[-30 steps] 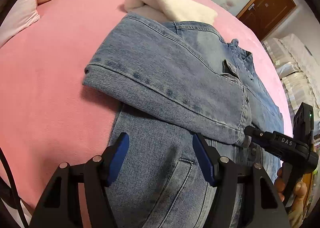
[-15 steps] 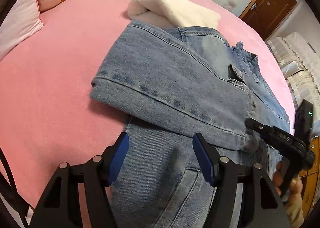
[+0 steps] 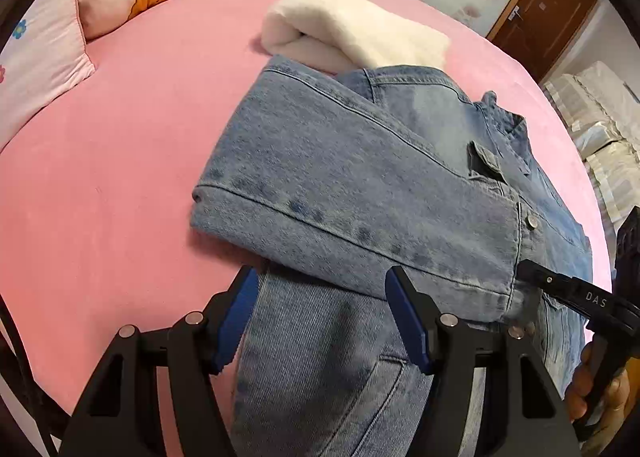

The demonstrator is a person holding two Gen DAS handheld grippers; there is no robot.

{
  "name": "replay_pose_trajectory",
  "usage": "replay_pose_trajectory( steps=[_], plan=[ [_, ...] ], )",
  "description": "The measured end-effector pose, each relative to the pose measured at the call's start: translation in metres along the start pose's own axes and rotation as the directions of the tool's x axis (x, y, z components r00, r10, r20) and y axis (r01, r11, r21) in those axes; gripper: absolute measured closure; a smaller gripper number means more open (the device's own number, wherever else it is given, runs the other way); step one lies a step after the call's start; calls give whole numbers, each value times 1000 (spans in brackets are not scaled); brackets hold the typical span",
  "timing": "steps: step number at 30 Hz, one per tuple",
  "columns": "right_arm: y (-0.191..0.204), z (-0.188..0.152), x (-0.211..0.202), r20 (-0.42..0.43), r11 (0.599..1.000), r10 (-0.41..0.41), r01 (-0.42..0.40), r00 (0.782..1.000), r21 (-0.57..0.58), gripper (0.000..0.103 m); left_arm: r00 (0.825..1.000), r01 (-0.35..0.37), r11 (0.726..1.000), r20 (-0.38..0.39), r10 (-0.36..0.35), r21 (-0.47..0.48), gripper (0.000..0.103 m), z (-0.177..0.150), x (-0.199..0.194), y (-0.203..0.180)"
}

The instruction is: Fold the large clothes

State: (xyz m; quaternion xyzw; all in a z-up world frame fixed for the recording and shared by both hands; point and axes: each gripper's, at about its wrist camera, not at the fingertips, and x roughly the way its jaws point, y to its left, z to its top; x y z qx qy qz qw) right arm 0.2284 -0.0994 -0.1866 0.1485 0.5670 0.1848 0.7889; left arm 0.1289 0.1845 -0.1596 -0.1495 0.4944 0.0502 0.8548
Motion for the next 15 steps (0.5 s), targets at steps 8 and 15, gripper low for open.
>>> replay_pose_trajectory(
  steps=[8,15],
  plan=[
    [46,-16,-18,140,979,-91,115,986,-168,91,1000,18,1000,-16,-18,11,38,-4,1,-4],
    [66,4,-40,226,949,-91,153,970,-274,100,1000,7,999,26,-8,38,38,5,-10,-7]
  ],
)
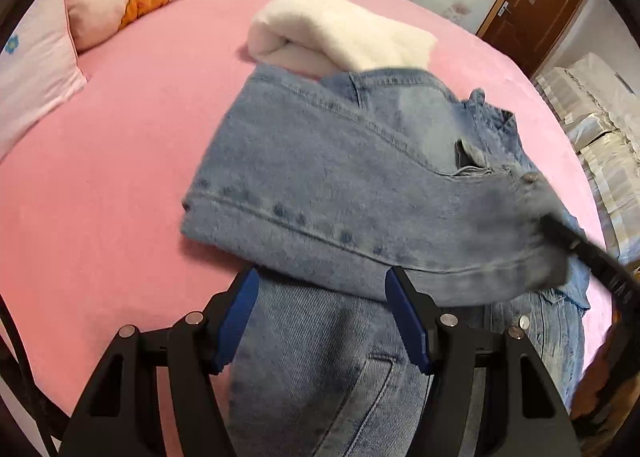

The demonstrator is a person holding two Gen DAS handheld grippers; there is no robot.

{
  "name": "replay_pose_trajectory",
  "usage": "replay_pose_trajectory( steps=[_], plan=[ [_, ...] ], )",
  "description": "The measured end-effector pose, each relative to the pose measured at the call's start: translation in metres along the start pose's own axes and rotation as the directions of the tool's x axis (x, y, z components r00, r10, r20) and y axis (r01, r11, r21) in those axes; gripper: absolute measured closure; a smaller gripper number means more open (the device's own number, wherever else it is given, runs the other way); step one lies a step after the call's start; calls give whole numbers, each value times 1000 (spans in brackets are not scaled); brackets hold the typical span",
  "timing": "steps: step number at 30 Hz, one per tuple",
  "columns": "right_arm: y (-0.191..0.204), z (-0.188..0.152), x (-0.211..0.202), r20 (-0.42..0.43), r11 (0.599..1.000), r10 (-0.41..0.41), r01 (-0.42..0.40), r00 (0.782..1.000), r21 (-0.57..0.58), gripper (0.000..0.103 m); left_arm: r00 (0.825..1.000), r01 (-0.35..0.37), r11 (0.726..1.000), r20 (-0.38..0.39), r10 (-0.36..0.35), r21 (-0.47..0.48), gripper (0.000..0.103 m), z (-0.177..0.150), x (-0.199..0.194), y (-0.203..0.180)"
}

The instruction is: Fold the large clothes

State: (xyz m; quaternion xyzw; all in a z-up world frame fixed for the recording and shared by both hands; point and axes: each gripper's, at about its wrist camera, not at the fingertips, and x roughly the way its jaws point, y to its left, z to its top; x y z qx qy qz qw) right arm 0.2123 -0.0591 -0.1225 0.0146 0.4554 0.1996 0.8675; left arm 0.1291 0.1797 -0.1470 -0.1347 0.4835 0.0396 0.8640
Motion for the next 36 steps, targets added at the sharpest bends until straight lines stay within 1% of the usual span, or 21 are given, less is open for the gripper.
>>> replay_pose_trajectory(
  steps=[4,6,8,9,11,12,14,15,17,18,19,20,21,22,23,25,28,30,31,33,36],
  plan=[
    [-9,35,-41,134,999,-35,40,990,-32,100,999,-6,1000,44,6,-1,38,13,-12,2],
    [-19,53,-68,216,995,-80,90,973,-39,100,998,-2,1000,62,2,-3,38,19,-14,1],
    [-33,64,-86,269,990,-126,138,955,-27,100,998,0,1000,68,0,0,38,23,-13,-1],
    [-43,67,-93,284,986,-155,166,946,-17,100,998,0,1000,69,0,6,38,26,-11,-3],
    [-61,67,-98,286,978,-202,209,937,4,100,998,4,1000,66,-5,13,38,28,-6,-8],
    [-74,66,-97,275,974,-224,226,935,22,100,998,8,1000,64,-10,20,38,31,-1,-12],
    [-103,58,-84,216,971,-239,230,947,63,100,998,20,999,54,-22,34,38,37,8,-19],
    [-121,50,-69,159,966,-254,241,954,91,99,998,31,999,50,-33,43,38,41,16,-22],
    [-142,36,-42,60,955,-282,275,957,112,97,999,10,998,42,-13,69,38,49,29,-29],
    [-160,25,-23,-30,942,-306,307,952,135,94,999,-5,996,37,2,87,38,55,37,-32],
    [-171,16,-13,-85,931,-316,326,945,161,93,999,-20,995,30,17,99,38,59,44,-34],
    [-188,5,-5,-134,922,-296,319,946,218,92,999,-33,994,24,31,108,38,63,50,-36],
    [-196,-2,-2,-148,918,-265,296,953,264,92,999,-41,992,14,40,117,38,69,58,-36],
    [-214,-12,-3,-150,905,-199,240,969,351,92,999,-45,992,-1,46,118,38,74,65,-36],
    [-224,-18,-5,-142,893,-156,201,978,404,92,999,-43,992,-14,45,117,38,78,72,-35],
    [-238,-26,-8,-121,875,-106,150,987,460,90,998,-46,993,-36,50,106,38,92,86,-30],
    [-244,-28,-8,-108,875,-75,118,991,470,75,995,-55,994,-72,63,98,38,109,108,-23],
    [-243,-25,-4,-106,886,-66,107,992,451,60,993,-51,995,-98,60,91,38,118,121,-19],
    [-241,-25,0,-110,892,-67,109,992,439,58,992,-49,995,-108,57,83,36,121,126,-17],
    [-236,-21,12,-126,898,-65,113,990,426,57,992,-45,997,-114,53,66,27,126,135,-13],
    [-227,-21,26,-139,917,-51,102,989,385,58,992,-36,998,-116,42,55,26,128,142,-10]
  ],
)
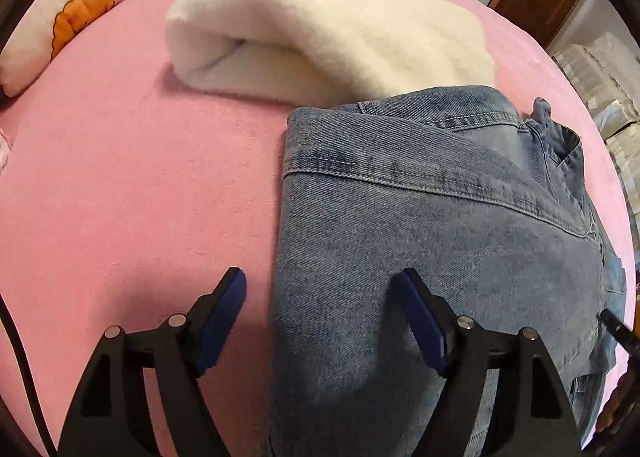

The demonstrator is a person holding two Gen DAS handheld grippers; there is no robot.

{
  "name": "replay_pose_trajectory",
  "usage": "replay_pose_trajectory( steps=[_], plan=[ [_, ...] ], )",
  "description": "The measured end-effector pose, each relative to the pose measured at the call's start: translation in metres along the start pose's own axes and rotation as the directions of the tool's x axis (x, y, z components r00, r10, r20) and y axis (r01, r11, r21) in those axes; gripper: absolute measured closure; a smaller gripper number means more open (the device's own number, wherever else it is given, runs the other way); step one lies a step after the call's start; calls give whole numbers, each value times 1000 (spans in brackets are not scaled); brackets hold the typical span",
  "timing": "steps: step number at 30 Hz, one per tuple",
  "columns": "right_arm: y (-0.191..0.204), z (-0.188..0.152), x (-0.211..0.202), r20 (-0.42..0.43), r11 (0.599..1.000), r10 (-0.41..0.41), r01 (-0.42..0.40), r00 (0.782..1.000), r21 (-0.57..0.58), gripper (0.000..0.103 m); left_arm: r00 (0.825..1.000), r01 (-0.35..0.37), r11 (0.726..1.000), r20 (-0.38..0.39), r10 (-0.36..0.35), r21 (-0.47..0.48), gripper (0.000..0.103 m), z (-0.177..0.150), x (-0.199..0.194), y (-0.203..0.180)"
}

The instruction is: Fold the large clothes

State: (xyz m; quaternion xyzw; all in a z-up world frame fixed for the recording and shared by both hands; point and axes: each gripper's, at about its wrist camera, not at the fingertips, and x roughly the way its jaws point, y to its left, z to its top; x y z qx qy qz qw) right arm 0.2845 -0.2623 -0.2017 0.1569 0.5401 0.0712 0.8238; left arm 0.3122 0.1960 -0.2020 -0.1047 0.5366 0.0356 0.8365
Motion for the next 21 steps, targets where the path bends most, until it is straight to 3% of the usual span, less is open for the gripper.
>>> replay_pose_trajectory(
  steps=[1,3,5,7,10,12,14,16,18,21],
  plan=[
    [10,-3,3,0,998,-31,31,1000,-49,61,1000,-10,1000,2,10,16,28,0,1,-2],
    [27,-9,2,19,983,-118,120,993,-142,70,999,-47,995,20,45,90,71,-1,0,-11],
    [36,-13,-8,43,981,-113,119,993,-155,83,991,-133,980,38,128,148,75,-2,0,-18],
    [39,-19,-20,94,979,-126,139,988,-150,83,990,-141,979,39,136,146,76,-1,3,-15],
    [36,-28,-1,61,959,-210,218,976,-179,77,991,-135,981,36,131,139,74,2,3,-12],
    [41,-29,-5,77,949,-243,254,967,-186,70,987,-162,975,43,157,150,70,3,-6,-13],
    [54,-28,-20,118,946,-257,275,959,-174,69,982,-185,969,78,174,164,69,-4,-24,-19],
    [69,-36,-39,190,947,-223,259,956,-189,69,981,-164,972,132,143,169,63,-15,-49,-28],
    [91,-44,-50,221,953,-151,202,964,-226,69,982,-99,983,176,71,157,47,-27,-69,-39],
    [125,-56,-52,221,956,-31,93,975,-277,69,974,35,987,218,-69,155,46,-54,-92,-60]
  ],
)
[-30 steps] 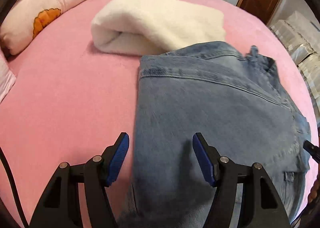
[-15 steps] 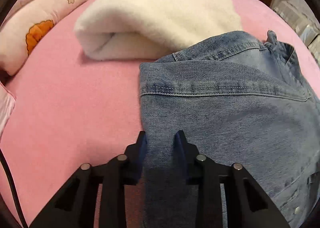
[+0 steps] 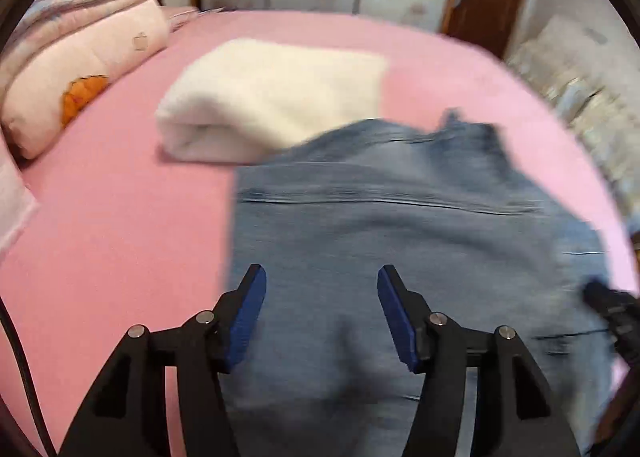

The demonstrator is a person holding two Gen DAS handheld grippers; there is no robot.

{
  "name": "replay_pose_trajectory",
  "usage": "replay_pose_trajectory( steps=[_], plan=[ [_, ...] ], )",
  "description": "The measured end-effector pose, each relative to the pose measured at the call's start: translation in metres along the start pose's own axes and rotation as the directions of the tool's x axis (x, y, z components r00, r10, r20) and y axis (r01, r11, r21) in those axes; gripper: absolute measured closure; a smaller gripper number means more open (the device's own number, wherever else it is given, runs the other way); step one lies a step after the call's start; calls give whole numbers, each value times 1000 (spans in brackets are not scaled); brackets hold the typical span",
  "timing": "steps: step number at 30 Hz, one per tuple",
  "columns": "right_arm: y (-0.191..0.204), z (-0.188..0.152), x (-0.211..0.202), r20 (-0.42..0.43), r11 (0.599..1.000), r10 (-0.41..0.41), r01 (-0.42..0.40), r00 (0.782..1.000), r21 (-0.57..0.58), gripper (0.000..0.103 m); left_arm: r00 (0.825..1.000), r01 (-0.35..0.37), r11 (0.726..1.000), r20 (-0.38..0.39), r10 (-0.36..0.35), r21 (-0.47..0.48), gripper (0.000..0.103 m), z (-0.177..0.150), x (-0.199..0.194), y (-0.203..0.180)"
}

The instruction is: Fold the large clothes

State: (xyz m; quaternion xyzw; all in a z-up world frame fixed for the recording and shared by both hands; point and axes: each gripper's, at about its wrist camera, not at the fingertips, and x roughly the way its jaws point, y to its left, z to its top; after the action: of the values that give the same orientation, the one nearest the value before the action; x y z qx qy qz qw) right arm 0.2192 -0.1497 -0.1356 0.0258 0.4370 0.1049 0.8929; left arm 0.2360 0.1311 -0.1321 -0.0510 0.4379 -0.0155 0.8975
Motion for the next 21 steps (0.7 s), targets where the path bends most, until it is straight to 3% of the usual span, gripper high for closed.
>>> replay_pose_trajectory(
  steps=[3,6,8,10,11,14,15,16,17,21],
  plan=[
    [34,-3,14,-19,995,99,-99,995,-23,69,997,40,999,-59,-41,-10,46,-21,13,-28],
    [51,-10,47,-91,993,111,-114,990,-31,69,984,9,1000,-177,-11,-15,51,-39,41,-32],
    [39,-16,63,-122,998,63,-66,991,-21,72,986,-16,1000,-167,16,-4,56,-46,47,-27],
    [20,-19,64,-106,1000,13,-15,994,-20,95,987,-57,998,-152,54,-13,60,-43,45,-16],
    [5,-20,60,-98,1000,-26,26,995,-6,103,986,-72,997,-150,68,-23,68,-41,45,-9],
    [-41,-27,53,-101,989,-134,139,986,48,103,986,-34,996,-163,19,-85,77,-34,51,18],
    [-57,-30,52,-111,987,-126,135,986,82,103,987,-26,996,-163,12,-84,77,-32,52,22],
    [-72,-32,49,-112,989,-43,58,993,138,103,987,-28,997,-160,16,-74,77,-32,52,23],
    [-79,-32,45,-112,986,-20,37,994,159,103,987,-36,998,-158,26,-60,77,-32,52,22],
    [-69,-30,42,-118,987,-73,88,990,132,100,986,-87,996,-146,82,-28,76,-29,49,15]
  ],
)
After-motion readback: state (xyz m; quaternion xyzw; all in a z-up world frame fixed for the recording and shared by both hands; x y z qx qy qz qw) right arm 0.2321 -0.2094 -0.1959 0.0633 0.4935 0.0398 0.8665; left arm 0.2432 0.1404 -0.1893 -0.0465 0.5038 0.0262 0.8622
